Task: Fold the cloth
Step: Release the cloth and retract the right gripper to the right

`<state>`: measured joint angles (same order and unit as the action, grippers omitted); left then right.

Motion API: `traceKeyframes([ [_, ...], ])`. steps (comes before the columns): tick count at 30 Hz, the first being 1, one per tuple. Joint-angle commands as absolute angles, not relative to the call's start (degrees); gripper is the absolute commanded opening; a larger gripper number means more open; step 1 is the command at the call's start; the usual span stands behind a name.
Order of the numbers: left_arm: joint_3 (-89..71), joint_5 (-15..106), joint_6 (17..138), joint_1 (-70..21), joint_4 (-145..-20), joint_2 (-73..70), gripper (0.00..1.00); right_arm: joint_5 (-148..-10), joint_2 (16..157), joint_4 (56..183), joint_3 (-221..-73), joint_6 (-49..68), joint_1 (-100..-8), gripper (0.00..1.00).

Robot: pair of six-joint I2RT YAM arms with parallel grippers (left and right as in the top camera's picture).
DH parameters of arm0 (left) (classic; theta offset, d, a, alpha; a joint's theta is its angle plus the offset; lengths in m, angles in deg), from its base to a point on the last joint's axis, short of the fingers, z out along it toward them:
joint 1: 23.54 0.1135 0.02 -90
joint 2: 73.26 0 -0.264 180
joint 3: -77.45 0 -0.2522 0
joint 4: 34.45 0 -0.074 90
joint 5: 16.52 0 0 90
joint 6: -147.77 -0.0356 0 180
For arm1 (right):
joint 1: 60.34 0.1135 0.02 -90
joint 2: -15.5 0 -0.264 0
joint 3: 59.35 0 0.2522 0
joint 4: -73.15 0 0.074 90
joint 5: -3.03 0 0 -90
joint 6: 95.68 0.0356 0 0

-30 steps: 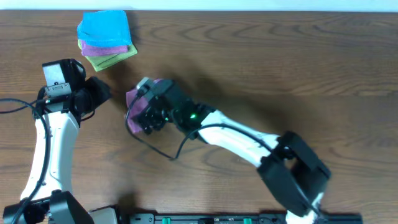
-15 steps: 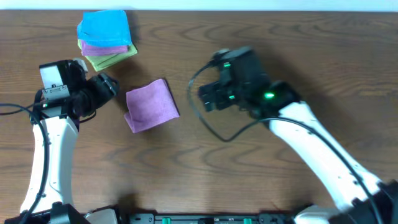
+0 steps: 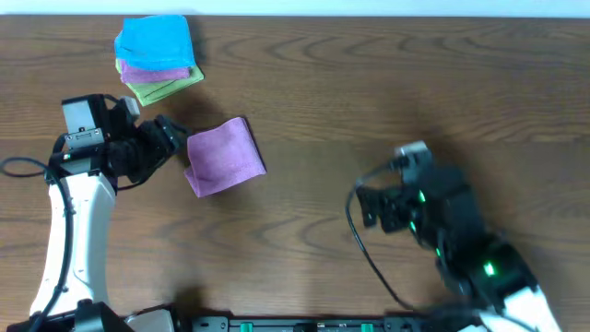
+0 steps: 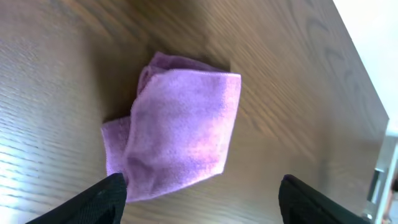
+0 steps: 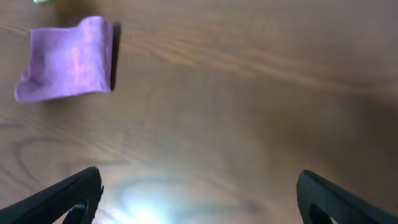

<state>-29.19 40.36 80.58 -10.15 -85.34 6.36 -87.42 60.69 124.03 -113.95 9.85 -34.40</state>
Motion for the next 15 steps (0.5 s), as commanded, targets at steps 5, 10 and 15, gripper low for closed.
traceKeyframes([
  [5, -29.72, 38.96, 81.41, -10.06, -88.92, 5.79, 0.82, -91.90, 45.85, 128.97, -106.72, 17.94, -34.93, 0.99],
  [10, -35.84, 38.91, 84.91, -10.04, -86.54, 5.79, 0.82, -91.77, 42.46, 130.63, -106.41, 17.94, -34.93, 0.99],
  [15, -44.60, 36.93, 89.91, -10.06, -78.19, 5.79, 0.83, -91.46, 42.51, 130.67, -106.41, 17.89, -34.93, 0.99],
])
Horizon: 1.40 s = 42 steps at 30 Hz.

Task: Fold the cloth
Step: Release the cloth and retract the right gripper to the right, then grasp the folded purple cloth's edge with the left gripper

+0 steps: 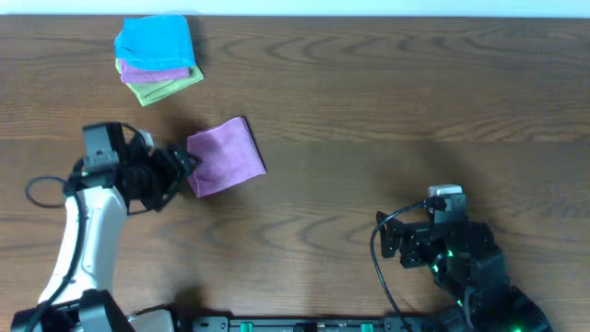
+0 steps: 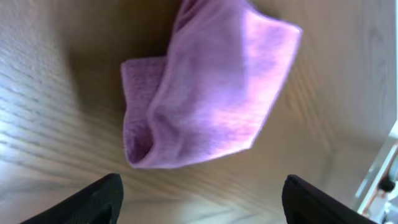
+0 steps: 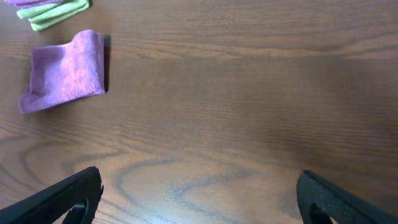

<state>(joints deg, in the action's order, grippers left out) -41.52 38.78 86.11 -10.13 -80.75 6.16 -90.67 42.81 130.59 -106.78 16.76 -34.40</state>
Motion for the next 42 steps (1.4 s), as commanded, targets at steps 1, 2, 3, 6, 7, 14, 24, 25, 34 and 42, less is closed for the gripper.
traceKeyframes([
  [1, -46.42, 36.12, 91.34, -10.06, -75.96, 5.79, 0.83, -91.44, 42.51, 130.65, -106.41, 17.89, -34.91, 0.99],
  [2, -48.58, 35.94, 93.37, -10.06, -73.21, 5.79, 0.84, -91.44, 42.51, 130.67, -106.41, 17.89, -34.93, 0.99],
  [3, -49.69, 35.90, 94.57, -10.06, -71.79, 5.79, 0.84, -91.44, 42.51, 130.67, -106.41, 17.89, -34.91, 0.99],
  [6, -54.02, 34.41, 98.64, -10.06, -65.71, 5.79, 0.86, -91.46, 42.51, 130.67, -106.41, 17.89, -34.93, 0.99],
  [7, -54.94, 34.22, 99.60, -10.06, -64.57, 5.79, 0.87, -91.46, 42.51, 130.67, -106.41, 17.89, -34.93, 0.99],
  [14, -61.50, 35.13, 105.30, -10.06, -56.07, 5.79, 0.92, -91.46, 42.51, 130.67, -106.41, 17.89, -34.91, 0.99],
  [24, -64.32, 40.77, 107.90, -11.13, -49.47, 5.81, 0.98, -91.46, 42.51, 130.67, -106.41, 17.87, -34.93, 0.99],
  [25, -64.32, 41.76, 108.21, -11.85, -48.99, 5.81, 0.97, -91.46, 42.51, 130.67, -106.41, 17.87, -34.91, 0.99],
  [34, -64.32, 52.01, 113.39, -20.66, -42.80, 7.08, 0.95, -91.46, 42.51, 130.67, -106.41, 17.87, -34.91, 0.99],
  [42, -64.32, 54.43, 117.21, -24.99, -33.99, 15.78, 0.95, -91.46, 42.51, 130.67, -106.41, 17.89, -34.91, 0.99],
])
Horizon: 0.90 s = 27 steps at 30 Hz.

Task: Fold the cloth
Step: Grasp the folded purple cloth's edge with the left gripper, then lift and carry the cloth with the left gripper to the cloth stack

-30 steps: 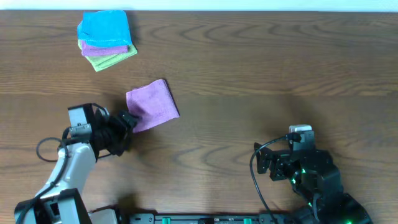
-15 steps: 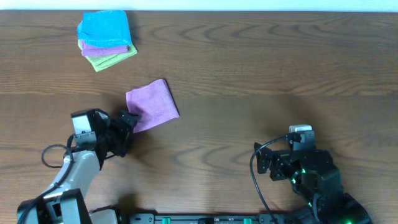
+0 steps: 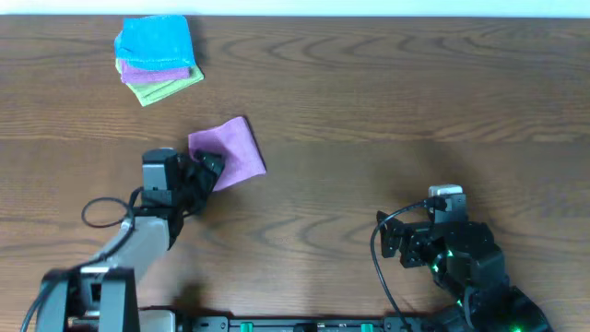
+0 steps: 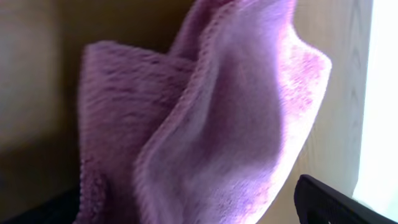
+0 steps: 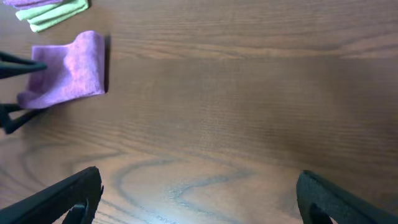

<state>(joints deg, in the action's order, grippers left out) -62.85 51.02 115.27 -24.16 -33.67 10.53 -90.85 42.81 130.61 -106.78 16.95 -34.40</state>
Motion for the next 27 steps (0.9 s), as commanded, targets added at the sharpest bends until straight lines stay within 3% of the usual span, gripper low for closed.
traceKeyframes([
  [1, -64.32, 54.43, 117.19, -25.10, -32.44, 17.18, 0.95, -91.46, 42.51, 130.67, -106.41, 17.87, -34.91, 0.99],
  [8, -64.29, 54.45, 117.83, -25.10, -26.17, 23.62, 1.00, -91.46, 42.51, 130.67, -106.41, 17.87, -34.91, 0.99],
  [10, -64.29, 54.59, 117.76, -25.10, -24.92, 24.48, 0.93, -91.46, 42.51, 130.67, -106.41, 17.87, -34.91, 0.99],
  [19, -64.29, 54.56, 115.31, -25.12, -19.88, 28.30, 0.45, -91.46, 42.51, 130.67, -106.41, 17.87, -34.91, 0.99],
  [21, -64.29, 54.37, 114.31, -25.10, -19.15, 29.15, 0.31, -91.46, 42.51, 130.67, -106.41, 17.89, -34.93, 0.99],
  [23, -64.29, 53.80, 112.95, -25.10, -17.95, 29.94, 0.11, -91.46, 42.51, 130.67, -106.41, 17.87, -34.91, 0.99],
  [24, -64.29, 53.36, 112.49, -25.10, -17.36, 30.16, 0.06, -91.46, 42.51, 130.67, -106.41, 17.87, -34.93, 0.99],
  [27, -64.16, 49.69, 110.00, -25.05, -13.41, 30.18, 0.06, -91.46, 42.51, 130.67, -106.41, 17.87, -34.91, 0.99],
])
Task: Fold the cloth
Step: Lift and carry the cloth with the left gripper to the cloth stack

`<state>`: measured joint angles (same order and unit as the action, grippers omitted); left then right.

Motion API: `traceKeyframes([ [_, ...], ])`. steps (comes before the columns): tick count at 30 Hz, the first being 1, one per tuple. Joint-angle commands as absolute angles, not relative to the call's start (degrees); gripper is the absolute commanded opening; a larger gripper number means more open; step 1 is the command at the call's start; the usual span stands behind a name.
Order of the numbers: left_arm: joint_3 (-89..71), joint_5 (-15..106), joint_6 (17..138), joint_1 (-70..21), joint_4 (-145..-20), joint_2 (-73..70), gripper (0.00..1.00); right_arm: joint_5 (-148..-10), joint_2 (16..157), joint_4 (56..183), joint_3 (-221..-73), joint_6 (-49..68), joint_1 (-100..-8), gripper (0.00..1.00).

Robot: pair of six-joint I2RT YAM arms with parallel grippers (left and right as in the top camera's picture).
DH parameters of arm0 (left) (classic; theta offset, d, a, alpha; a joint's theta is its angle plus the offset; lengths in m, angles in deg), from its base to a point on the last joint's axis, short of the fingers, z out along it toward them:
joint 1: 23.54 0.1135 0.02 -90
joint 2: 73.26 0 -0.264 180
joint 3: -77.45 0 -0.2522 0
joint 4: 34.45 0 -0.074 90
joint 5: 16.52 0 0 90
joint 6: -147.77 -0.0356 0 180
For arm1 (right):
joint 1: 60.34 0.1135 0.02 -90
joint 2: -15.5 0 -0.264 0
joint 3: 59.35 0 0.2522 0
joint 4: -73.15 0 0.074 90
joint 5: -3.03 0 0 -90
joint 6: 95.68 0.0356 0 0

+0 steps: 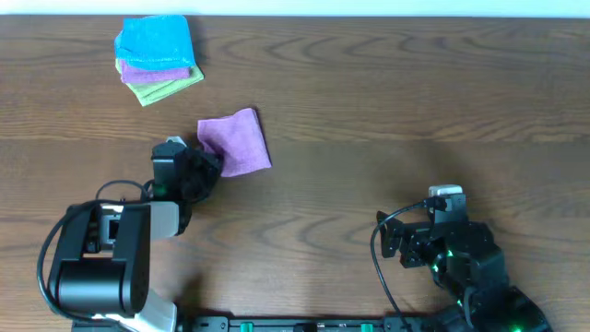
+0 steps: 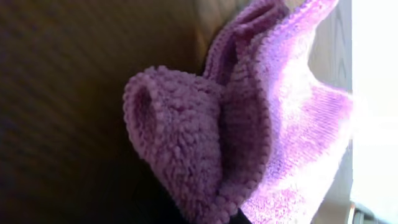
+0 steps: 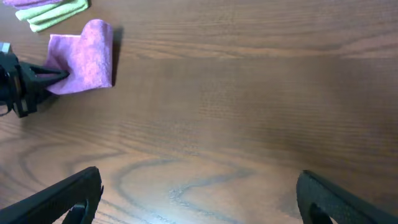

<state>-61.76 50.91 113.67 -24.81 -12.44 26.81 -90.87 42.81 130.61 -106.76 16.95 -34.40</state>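
Note:
The purple cloth (image 1: 236,141) lies folded small on the wooden table, left of centre. In the left wrist view the cloth (image 2: 261,124) fills the frame, its thick rolled edge bunched up. My left gripper (image 1: 208,163) is low at the cloth's left corner and shut on that edge. In the right wrist view its fingers (image 3: 38,74) meet on the cloth (image 3: 87,62). My right gripper (image 3: 199,194) is open with nothing in it, and it hovers near the front right of the table (image 1: 392,242).
A stack of folded cloths (image 1: 157,57), blue on top, then purple and green, sits at the back left corner. The brown wooden table (image 1: 396,111) reaches a white edge at the back.
My left gripper was open against the cloth's left side and is now shut on its corner. The cloth has shifted slightly right and away. The right arm has not moved.
My left gripper first stood open to the left of the folded purple cloth, with the right arm nearer the table's middle. Then the right arm was back at the front right and the left gripper lower and closer. It reached the cloth's edge and now pinches it.

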Motion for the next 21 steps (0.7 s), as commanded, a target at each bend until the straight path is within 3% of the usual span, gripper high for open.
traceKeyframes([
  [1, -63.94, 47.83, 109.98, -25.01, -11.64, 30.16, 0.06, -91.46, 42.51, 130.67, -106.41, 17.89, -34.91, 0.99],
  [7, -58.76, 38.13, 110.07, -25.01, -9.12, 29.55, 0.06, -91.46, 42.51, 130.67, -106.41, 17.87, -34.91, 0.99],
  [14, -49.76, 34.89, 114.48, -25.01, -9.45, 27.58, 0.06, -91.46, 42.51, 130.67, -106.41, 17.89, -34.93, 0.99],
  [21, -35.62, 36.51, 116.69, -25.01, -19.85, 27.43, 0.06, -91.46, 42.51, 130.67, -106.41, 17.87, -34.93, 0.99],
])
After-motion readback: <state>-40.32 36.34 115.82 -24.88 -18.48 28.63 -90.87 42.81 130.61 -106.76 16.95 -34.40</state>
